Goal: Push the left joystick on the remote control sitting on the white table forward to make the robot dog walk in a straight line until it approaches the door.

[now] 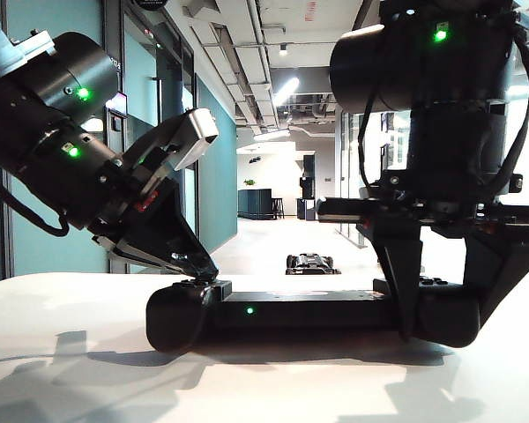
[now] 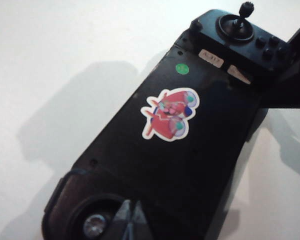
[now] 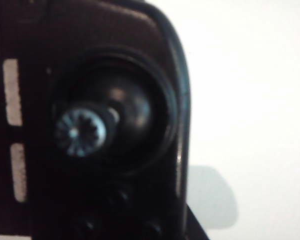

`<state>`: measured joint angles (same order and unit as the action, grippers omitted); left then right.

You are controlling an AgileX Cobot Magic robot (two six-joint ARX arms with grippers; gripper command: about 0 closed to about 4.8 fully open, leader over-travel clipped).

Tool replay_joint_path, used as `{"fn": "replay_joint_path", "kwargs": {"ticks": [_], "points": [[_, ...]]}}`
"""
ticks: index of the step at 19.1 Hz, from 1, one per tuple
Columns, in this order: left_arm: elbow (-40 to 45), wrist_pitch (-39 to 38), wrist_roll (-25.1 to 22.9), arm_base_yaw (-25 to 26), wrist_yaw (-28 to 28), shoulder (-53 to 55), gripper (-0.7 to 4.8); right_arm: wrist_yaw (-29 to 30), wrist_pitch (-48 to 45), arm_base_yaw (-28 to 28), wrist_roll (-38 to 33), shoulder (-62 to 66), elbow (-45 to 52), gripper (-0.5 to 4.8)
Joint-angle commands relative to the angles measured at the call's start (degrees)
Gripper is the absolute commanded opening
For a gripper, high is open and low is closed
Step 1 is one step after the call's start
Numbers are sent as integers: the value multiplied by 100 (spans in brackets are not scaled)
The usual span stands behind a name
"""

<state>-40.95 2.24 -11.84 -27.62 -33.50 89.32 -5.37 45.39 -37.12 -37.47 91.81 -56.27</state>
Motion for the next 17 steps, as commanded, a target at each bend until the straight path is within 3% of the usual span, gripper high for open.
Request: {"fn": "replay_joint_path", "kwargs": {"ticks": [1, 17], "points": [[-15, 136, -20, -2, 31, 13, -5, 44, -17, -13, 22, -37, -31, 165], [-15, 385, -15, -2, 131, 48, -5, 44, -20, -13, 24, -37, -31, 165]]}}
